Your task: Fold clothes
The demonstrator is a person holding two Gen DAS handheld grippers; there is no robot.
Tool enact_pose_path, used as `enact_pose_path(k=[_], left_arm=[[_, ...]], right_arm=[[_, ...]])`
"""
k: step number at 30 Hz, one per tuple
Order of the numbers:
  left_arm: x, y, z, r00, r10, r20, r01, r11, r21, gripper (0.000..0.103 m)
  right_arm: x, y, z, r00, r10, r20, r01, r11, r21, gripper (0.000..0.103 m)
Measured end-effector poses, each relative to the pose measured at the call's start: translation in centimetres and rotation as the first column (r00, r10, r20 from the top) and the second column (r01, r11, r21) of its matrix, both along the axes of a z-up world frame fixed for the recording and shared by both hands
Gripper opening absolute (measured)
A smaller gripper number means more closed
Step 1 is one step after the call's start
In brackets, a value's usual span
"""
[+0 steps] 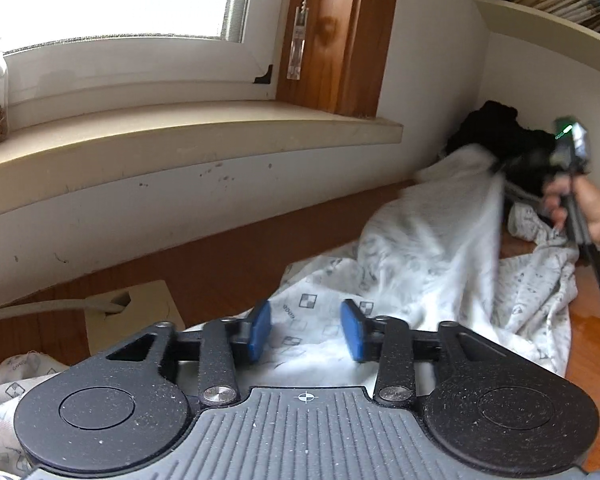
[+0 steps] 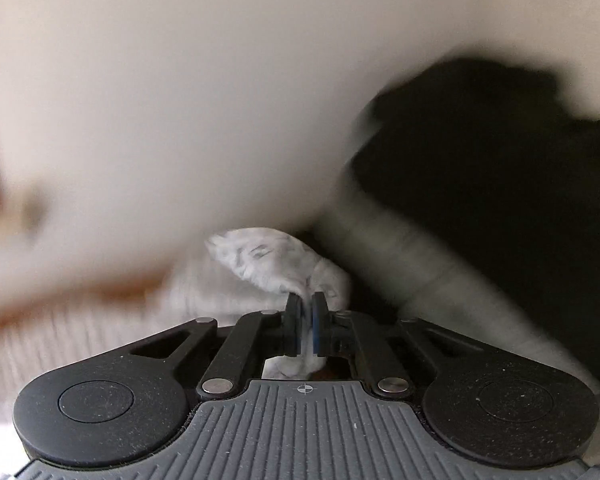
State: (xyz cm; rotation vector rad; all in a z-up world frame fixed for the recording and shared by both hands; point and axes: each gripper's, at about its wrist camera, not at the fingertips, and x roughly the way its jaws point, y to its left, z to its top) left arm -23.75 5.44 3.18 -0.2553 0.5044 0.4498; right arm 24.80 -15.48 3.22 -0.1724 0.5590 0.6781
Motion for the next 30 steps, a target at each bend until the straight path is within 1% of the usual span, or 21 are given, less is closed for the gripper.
enact_pose_path(k=[2,3,4,5,6,7,8,9,10,12,13,16,17,21,28,30], left_arm=[[0.1,0.0,-0.1,1.0,-0.001,-0.008,0.001,1.0,0.001,0.047],[0.1,0.0,-0.2,1.0,0.001,-0.012,-0.001,1.0,0.0,0.048],[0.1,0.0,-0.2,1.0,0.003,-0.012,-0.003,1.0,-0.002,0.049],[0.1,0.0,-0.2,1.0,0.005,-0.009,-0.005,1.0,-0.002,0.053],[0.1,-0.1,-0.2,1.0,0.008,-0.007,-0.008,1.0,-0.003,0.057],[0.1,0.0,-0.2,1.0,0.009,-0.008,-0.009,1.0,-0.004,0.059],[0.1,0.0,-0.3,1.0,0.01,-0.008,-0.01,1.0,-0.006,0.06],[0.1,0.0,-0.3,1.0,0.011,-0.009,-0.012,1.0,-0.008,0.062],[0.1,0.0,-0.3,1.0,0.014,-0.009,-0.014,1.0,-0.01,0.063],[0.0,0.2,-0.4,1.0,0.019,-0.009,-0.019,1.0,-0.018,0.068],[0.0,0.3,-0.4,1.0,0.022,-0.01,-0.022,0.999,-0.023,0.068],[0.0,0.6,-0.5,0.999,0.036,-0.014,-0.037,0.999,-0.037,0.075],[0.1,0.7,-0.5,0.999,0.041,-0.017,-0.042,0.998,-0.038,0.077],[0.4,1.0,-0.8,0.998,0.053,-0.037,-0.055,0.997,-0.054,0.08],[0.5,1.2,-1.0,0.997,0.057,-0.047,-0.06,0.996,-0.071,0.085],[0.5,1.1,-1.0,0.997,0.06,-0.047,-0.063,0.996,-0.066,0.091]], right_arm=[[-0.1,-1.4,1.3,0.997,-0.072,0.025,0.071,0.997,0.033,0.036],[-0.2,-1.5,1.4,0.997,-0.07,0.024,0.07,0.997,0.025,0.051],[-0.3,-1.5,1.3,0.998,-0.055,0.018,0.055,0.998,0.008,0.05],[-0.8,-1.5,1.3,0.999,-0.029,0.033,0.029,1.0,0.007,0.05],[-1.6,-1.4,1.2,0.999,0.02,0.045,-0.021,1.0,0.023,0.05],[-2.4,-1.2,1.1,0.996,0.076,0.054,-0.078,0.996,0.043,0.05],[-3.1,-0.8,0.8,0.987,0.158,0.035,-0.16,0.985,0.058,0.051],[-4.0,-0.2,0.2,0.968,0.25,0.001,-0.249,0.967,0.059,0.051],[-5.0,0.6,-0.6,0.947,0.319,-0.021,-0.318,0.947,0.047,0.051],[-7.2,1.9,-2.0,0.906,0.422,-0.016,-0.422,0.906,0.008,0.05],[-8.3,2.5,-2.6,0.882,0.471,-0.012,-0.471,0.882,-0.012,0.05],[-10.4,3.9,-4.1,0.809,0.585,-0.052,-0.588,0.807,-0.056,0.051],[-10.9,4.1,-4.4,0.798,0.601,-0.031,-0.602,0.796,-0.067,0.052],[-10.9,4.4,-4.3,0.802,0.597,-0.033,-0.598,0.8,-0.057,0.058],[-10.7,4.7,-4.6,0.819,0.573,-0.029,-0.574,0.817,-0.051,0.063],[-10.8,4.3,-4.8,0.822,0.569,-0.029,-0.57,0.821,-0.048,0.064]])
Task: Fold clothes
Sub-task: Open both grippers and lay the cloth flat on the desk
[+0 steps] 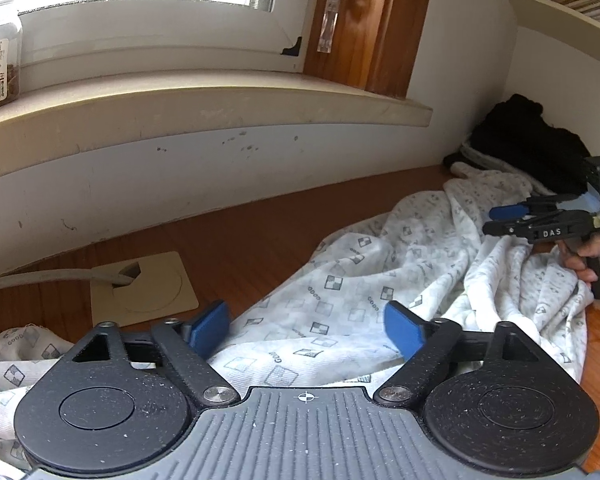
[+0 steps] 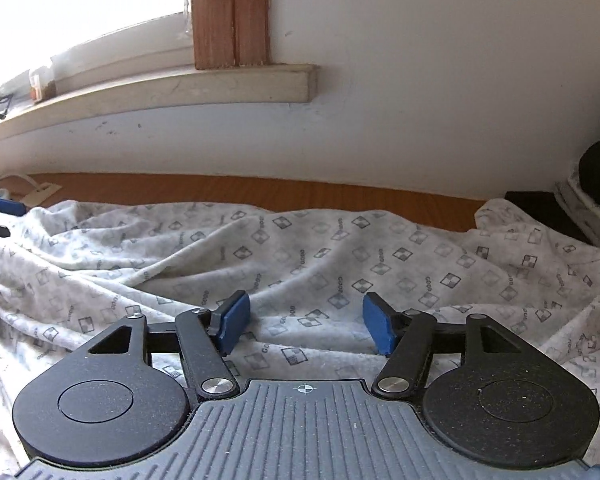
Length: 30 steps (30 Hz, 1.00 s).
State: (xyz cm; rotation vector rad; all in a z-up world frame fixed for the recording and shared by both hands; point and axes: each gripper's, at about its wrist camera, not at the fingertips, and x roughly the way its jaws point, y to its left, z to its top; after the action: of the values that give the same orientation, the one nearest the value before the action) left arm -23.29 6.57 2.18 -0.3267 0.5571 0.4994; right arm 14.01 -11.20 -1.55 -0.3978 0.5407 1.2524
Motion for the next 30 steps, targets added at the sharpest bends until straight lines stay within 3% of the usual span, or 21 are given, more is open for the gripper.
enact_pose_path(k=[12,15,18,20,22,26,30], left_arm=[[-1.5,-0.3,1.1,0.999,0.035,0.038,-0.036,0.999,0.012,0.102],[-4.2,-0.8,2.9,0.996,0.061,0.064,-0.062,0.998,0.015,0.103],[-8.5,-1.6,4.8,0.99,0.132,0.058,-0.136,0.988,0.069,0.103],[-11.7,-2.0,5.6,0.98,0.187,0.063,-0.192,0.977,0.092,0.103],[-15.0,-2.7,6.0,0.966,0.25,0.07,-0.256,0.962,0.096,0.103],[-20.6,-4.3,5.9,0.933,0.352,0.07,-0.358,0.928,0.101,0.103],[-23.9,-5.9,4.4,0.912,0.407,0.051,-0.411,0.907,0.092,0.103]], right_arm=[[-0.3,-0.3,0.5,0.998,-0.045,0.042,0.045,0.999,0.001,0.075],[-1.7,-0.4,1.1,0.992,-0.045,0.116,0.042,0.999,0.023,0.073],[-4.4,-0.2,2.3,0.982,-0.007,0.189,0.003,1.0,0.023,0.06],[-6.7,0.1,3.3,0.983,0.064,0.174,-0.073,0.996,0.045,0.054],[-9.8,1.0,4.0,0.975,0.147,0.169,-0.158,0.986,0.057,0.043],[-16.8,3.4,5.2,0.934,0.313,0.172,-0.328,0.942,0.069,0.043],[-24.1,5.8,5.6,0.869,0.46,0.181,-0.477,0.876,0.067,0.043]])
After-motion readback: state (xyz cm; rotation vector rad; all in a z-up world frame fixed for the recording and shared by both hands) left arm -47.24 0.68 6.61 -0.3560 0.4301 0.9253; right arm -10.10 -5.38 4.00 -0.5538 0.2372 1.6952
